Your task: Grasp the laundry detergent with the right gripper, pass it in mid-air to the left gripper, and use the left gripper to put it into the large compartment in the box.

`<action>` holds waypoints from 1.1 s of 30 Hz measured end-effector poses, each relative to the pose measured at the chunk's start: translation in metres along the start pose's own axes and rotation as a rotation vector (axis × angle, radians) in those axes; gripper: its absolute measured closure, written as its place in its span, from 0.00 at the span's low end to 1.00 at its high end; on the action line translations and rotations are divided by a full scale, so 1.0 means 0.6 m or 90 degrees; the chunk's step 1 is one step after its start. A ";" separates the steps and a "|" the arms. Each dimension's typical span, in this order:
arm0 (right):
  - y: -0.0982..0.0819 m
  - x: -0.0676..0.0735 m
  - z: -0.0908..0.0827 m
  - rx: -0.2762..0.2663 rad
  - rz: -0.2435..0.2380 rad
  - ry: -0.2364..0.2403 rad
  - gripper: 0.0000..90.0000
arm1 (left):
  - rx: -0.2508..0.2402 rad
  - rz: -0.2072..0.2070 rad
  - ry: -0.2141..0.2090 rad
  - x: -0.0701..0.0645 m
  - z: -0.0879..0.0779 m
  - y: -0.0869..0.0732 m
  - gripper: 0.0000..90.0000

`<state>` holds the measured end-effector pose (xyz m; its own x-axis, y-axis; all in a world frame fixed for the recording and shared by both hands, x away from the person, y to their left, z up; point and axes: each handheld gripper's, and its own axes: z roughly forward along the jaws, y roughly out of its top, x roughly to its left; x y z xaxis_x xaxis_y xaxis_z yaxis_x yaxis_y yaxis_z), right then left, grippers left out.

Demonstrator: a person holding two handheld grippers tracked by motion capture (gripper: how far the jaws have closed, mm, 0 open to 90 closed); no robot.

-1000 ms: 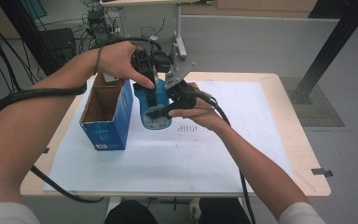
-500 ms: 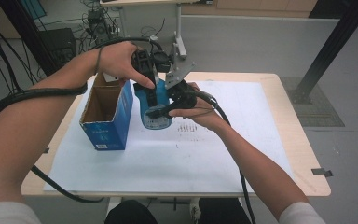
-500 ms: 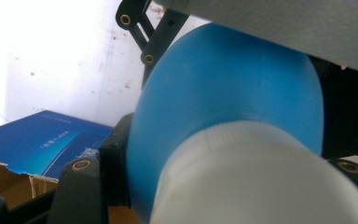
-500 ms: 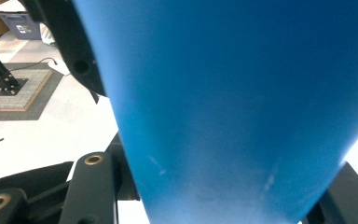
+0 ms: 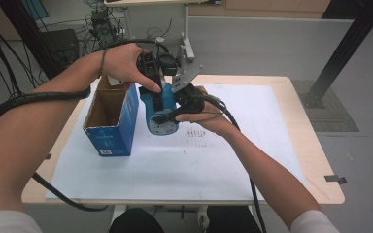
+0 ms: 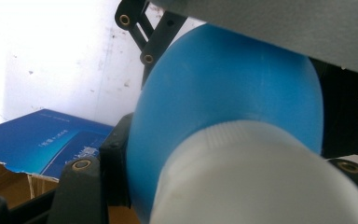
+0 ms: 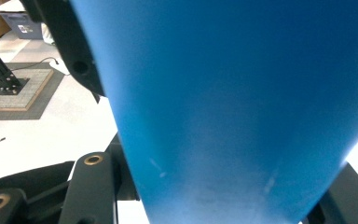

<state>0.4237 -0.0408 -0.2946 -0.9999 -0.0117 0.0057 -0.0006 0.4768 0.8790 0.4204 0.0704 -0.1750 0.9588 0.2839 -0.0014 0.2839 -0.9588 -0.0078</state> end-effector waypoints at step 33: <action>-0.004 -0.002 0.002 -0.001 0.002 0.006 0.47 | 0.000 -0.001 -0.003 0.001 0.003 0.000 0.41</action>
<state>0.4249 -0.0409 -0.2972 -0.9997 -0.0183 0.0136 0.0033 0.4752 0.8799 0.4209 0.0707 -0.1771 0.9581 0.2862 -0.0066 0.2862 -0.9582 -0.0072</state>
